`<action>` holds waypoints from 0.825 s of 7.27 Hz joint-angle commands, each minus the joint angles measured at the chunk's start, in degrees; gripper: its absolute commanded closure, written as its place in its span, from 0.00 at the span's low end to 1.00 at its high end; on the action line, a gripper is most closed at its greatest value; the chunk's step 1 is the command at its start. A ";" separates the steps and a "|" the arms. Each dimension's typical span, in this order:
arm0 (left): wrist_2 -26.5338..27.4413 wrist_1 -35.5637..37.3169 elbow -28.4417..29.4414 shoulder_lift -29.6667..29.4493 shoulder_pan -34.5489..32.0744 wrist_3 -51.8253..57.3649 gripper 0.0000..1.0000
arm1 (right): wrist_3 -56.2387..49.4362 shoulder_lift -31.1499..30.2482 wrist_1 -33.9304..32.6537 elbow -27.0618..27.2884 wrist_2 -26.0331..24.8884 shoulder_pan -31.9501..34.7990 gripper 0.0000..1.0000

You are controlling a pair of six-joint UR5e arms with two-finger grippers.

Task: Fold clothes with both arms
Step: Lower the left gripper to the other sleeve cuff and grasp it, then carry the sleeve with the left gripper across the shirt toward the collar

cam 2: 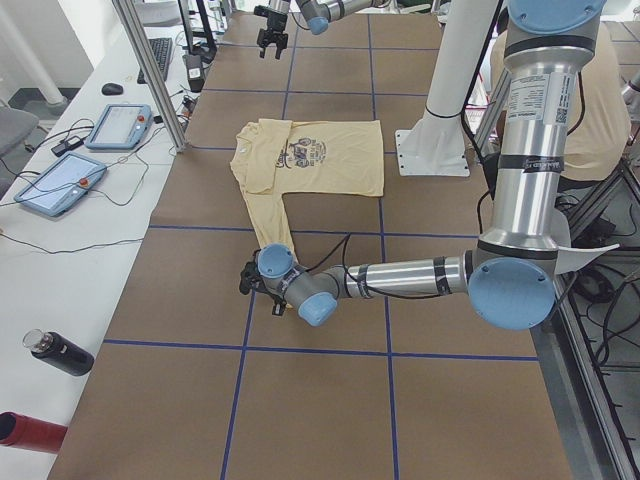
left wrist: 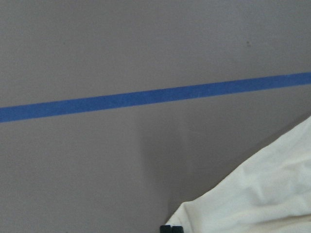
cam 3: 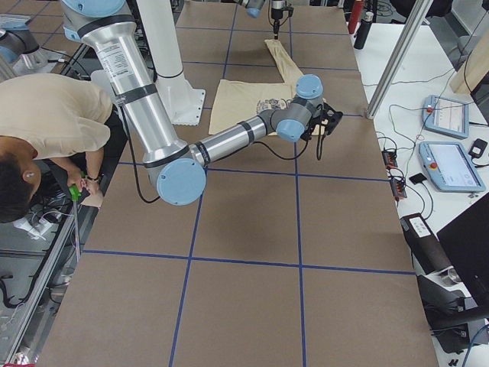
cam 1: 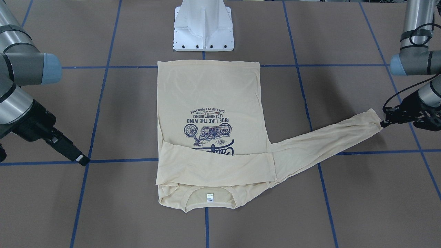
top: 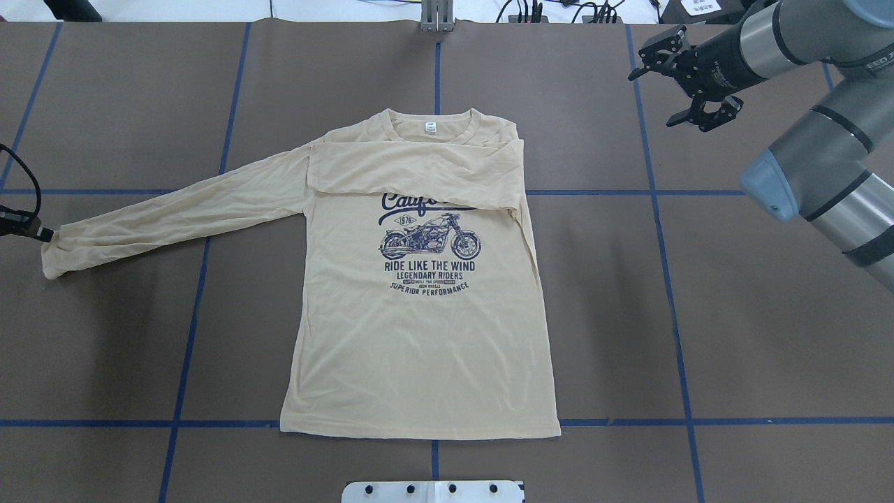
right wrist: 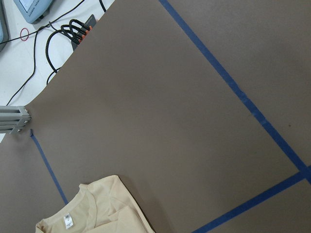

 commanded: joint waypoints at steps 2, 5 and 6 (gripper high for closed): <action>-1.06 2.32 -8.21 -3.05 0.18 -11.02 1.00 | -0.96 -1.97 -0.16 -0.81 0.19 3.28 0.01; 3.65 16.78 -13.42 -22.15 10.06 -37.15 1.00 | -14.31 -7.69 0.28 -2.21 -0.77 4.87 0.01; 7.60 21.19 -12.99 -29.54 15.24 -46.04 1.00 | -14.85 -7.69 0.63 -3.70 -0.78 5.30 0.01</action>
